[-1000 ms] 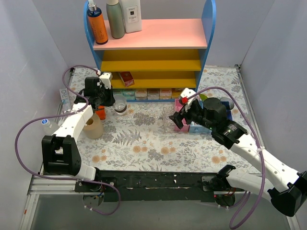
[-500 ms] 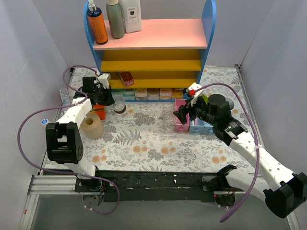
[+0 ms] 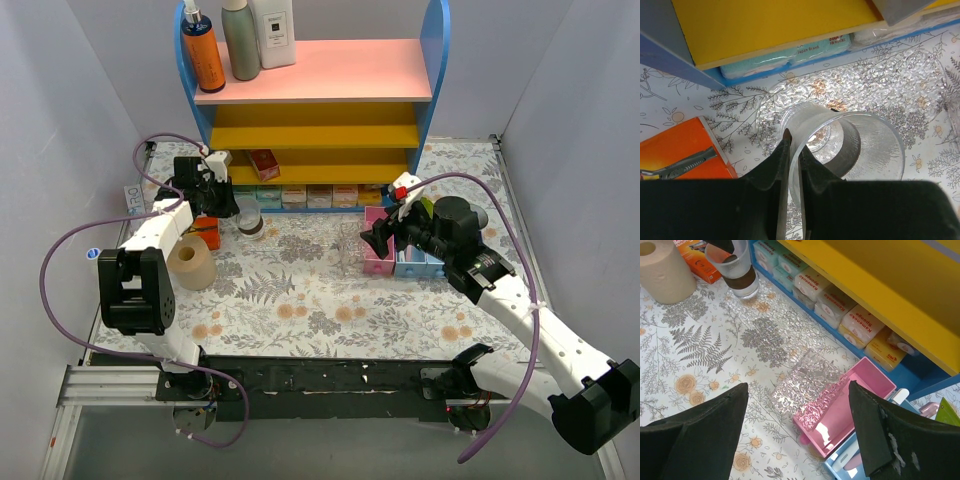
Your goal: Prepare toiletry sets of a toothbrush and toothpaste on the tray
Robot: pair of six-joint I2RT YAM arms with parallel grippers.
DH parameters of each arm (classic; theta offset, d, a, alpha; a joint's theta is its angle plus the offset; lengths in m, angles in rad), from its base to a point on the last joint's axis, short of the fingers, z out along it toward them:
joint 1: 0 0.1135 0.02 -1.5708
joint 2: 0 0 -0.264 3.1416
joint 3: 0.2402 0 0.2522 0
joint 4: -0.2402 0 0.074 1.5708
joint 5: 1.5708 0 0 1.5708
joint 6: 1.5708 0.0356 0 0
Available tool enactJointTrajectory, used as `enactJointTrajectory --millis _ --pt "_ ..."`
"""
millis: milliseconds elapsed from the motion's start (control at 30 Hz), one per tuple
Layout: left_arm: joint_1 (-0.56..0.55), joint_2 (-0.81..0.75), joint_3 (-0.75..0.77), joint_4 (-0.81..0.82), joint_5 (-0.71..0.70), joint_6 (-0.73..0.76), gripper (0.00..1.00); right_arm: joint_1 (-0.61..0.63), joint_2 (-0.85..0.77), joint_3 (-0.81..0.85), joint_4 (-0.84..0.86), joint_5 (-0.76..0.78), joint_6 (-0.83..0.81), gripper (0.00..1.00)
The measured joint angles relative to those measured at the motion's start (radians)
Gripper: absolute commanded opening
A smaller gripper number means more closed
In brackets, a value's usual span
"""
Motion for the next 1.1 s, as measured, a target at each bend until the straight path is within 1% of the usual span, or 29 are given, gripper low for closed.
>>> enactJointTrajectory --millis 800,1100 --pt "0.0 0.013 0.002 -0.006 -0.002 0.025 0.0 -0.001 0.0 -0.032 0.024 -0.001 0.0 0.87" --pt "0.0 0.014 0.002 -0.006 -0.002 0.029 0.0 -0.001 0.001 -0.042 0.056 -0.016 0.002 0.87"
